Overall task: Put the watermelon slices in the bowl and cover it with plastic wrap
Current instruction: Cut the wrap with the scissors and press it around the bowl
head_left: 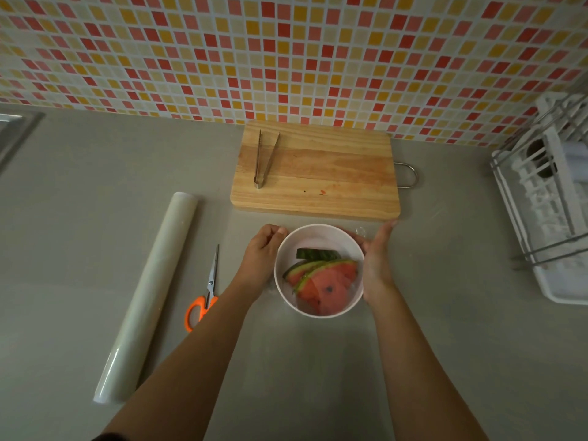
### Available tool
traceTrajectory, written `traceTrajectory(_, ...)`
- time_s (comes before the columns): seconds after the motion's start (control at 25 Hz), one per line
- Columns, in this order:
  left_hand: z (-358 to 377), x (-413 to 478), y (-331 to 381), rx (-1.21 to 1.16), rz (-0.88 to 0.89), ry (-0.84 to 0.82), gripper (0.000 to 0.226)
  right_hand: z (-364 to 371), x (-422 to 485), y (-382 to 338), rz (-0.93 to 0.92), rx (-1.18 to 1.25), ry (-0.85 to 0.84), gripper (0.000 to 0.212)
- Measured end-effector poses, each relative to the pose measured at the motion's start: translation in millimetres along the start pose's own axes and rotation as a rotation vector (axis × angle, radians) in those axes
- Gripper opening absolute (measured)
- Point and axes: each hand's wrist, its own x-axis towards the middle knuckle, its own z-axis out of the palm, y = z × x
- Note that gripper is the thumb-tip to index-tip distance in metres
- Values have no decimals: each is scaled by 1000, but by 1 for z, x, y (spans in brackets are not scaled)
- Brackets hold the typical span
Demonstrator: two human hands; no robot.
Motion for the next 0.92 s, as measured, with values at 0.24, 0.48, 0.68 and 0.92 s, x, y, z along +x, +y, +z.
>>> traceTrajectory(0.24,2,-4,2,-115,-9,-56,28,3,3,0,65,-246,94,110)
traceTrajectory(0.48,2,-5,6,-132,-79,-37,28,10,2,0,-7,-504,261,112)
traceTrajectory(0.68,6,-3,13,-237,-155,-5,25,11,0,2,69,-586,515,111)
traceTrajectory(0.92,7,-6,15,-326,-275,-21,24,5,0,7,138,-441,611,115)
